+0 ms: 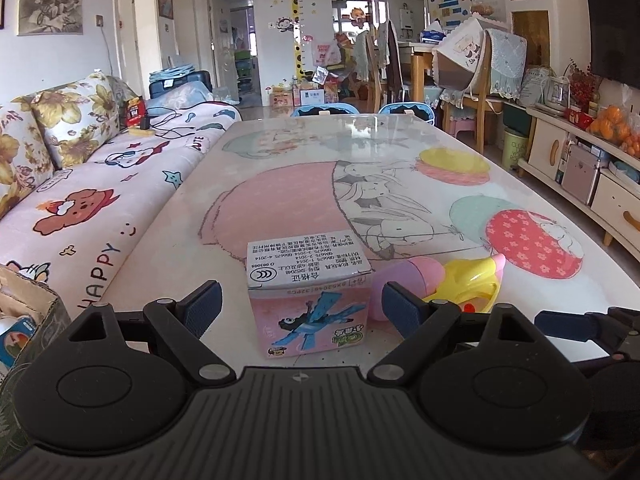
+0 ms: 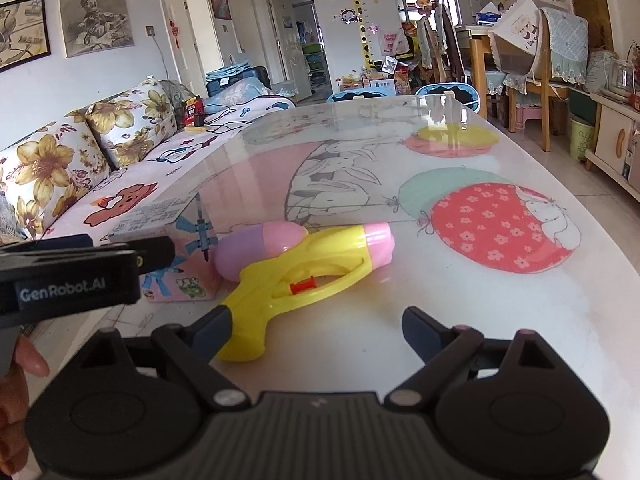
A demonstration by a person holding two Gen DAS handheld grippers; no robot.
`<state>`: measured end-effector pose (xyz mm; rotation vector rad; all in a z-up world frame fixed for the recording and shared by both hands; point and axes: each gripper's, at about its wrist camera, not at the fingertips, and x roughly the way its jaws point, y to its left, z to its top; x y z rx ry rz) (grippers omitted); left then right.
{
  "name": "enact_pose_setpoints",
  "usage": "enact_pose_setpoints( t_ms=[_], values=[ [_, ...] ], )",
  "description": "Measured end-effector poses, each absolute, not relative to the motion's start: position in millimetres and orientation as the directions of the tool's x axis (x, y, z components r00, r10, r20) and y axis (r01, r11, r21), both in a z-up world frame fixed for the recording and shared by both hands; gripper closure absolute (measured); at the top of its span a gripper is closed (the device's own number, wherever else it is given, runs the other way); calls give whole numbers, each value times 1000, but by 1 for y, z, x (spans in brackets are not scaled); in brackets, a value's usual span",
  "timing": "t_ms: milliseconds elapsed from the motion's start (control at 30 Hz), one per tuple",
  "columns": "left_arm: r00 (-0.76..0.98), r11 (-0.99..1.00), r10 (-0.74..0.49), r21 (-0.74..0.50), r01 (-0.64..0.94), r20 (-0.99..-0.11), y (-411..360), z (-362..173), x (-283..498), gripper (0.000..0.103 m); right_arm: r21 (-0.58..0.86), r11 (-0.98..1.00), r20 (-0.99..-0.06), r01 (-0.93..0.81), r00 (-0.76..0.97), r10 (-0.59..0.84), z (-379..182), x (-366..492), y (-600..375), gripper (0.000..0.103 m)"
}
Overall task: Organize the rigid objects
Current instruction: 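Grasp the pink gift box with the left tool while the right tool grasps the yellow water gun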
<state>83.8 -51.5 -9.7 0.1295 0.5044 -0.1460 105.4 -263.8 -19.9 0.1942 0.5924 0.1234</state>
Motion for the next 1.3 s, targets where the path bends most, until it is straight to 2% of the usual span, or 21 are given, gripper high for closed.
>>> enact_pose_setpoints(
  t_ms=[433,467,500,533,700,1000,1200,1267,1300],
  values=[
    [850,987,-49,105,121,-524,-53,-17,99,0,234,967,-541,-97,814,212,-21,114,-251,9],
    [848,986,-50,108,126,-528,-53,-18,99,3,233,967,-541,-100,813,215,-21,115,-250,9],
    [846,985,-52,111,130,-531,-53,-19,98,10,234,967,-541,-101,813,216,-21,116,-250,9],
    [846,984,-52,118,134,-531,-53,-19,97,12,238,966,-541,-100,813,217,-22,116,-252,9],
    [850,973,-93,134,188,-519,-52,-17,93,13,242,968,-536,-73,821,196,-21,119,-264,8],
    [834,945,-186,138,297,-519,-56,-19,94,14,467,884,-486,-20,829,276,-22,133,-309,9],
    [830,928,-219,154,340,-513,-61,-20,90,14,531,846,-458,-52,822,338,-22,148,-316,8],
    [827,926,-221,155,344,-517,-62,-22,89,15,587,808,-440,-52,817,372,-24,148,-322,12],
    [827,925,-216,164,344,-519,-63,-24,89,17,638,769,-424,-49,811,403,-26,148,-328,18]
  ],
)
